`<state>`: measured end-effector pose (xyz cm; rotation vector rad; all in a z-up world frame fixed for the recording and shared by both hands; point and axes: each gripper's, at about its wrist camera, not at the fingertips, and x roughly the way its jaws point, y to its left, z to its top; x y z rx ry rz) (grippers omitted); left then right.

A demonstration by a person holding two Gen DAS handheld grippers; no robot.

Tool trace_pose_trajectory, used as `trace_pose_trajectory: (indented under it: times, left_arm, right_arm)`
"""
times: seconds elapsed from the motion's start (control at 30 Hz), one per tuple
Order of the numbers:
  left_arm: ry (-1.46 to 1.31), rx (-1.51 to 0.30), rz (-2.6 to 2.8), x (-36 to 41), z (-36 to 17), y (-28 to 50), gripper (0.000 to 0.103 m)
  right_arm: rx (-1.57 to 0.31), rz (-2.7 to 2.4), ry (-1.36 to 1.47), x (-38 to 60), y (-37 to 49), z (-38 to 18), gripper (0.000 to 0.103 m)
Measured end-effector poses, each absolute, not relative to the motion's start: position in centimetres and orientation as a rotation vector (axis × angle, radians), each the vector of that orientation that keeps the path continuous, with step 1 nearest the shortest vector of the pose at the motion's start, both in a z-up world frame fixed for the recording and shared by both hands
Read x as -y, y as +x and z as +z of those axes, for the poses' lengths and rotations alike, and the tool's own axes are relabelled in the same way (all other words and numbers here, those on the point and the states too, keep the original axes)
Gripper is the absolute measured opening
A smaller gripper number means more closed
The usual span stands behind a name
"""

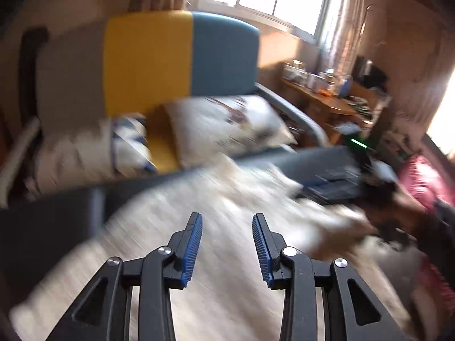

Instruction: Fold clothes

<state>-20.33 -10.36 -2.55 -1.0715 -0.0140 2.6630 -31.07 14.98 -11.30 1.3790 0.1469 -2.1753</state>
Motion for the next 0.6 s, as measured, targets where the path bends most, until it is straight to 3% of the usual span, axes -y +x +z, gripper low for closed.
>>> trace_pose_trajectory:
  times: [0.2,0.23,0.3,0.5,0.6]
  left_arm:
    - [-1.224,-0.171,2.463,9.5,-5.1,-28.3,0.042]
    - [-1.235,-0.189,2.424,9.1,-5.5,-29.0,0.052]
    - [-1.248,-0.256,2.381,7.9,-6.2,-30.2,0.060]
    - [-1.320,-0.376,2.286,5.7,-9.2,-32.5,0.066]
    - [-1.361,-0.374,2.267,5.4,-10.7,-32.9,0.064]
  right_arm:
    - [-0.188,-2.098,1.423,-14.5,-31.6,-12.9,0.032]
    - [-0.192,-2.088,1.427,-14.5,-31.7,-13.3,0.032]
    - [-0.173,-2.078,1.406,-14.9,-31.7,-13.6,0.032]
    - [-0.074,-2.044,1.396,-16.2,-32.0,-13.4,0.032]
    - [-0.117,-2.061,1.381,-16.2,-31.8,-13.0,0.032]
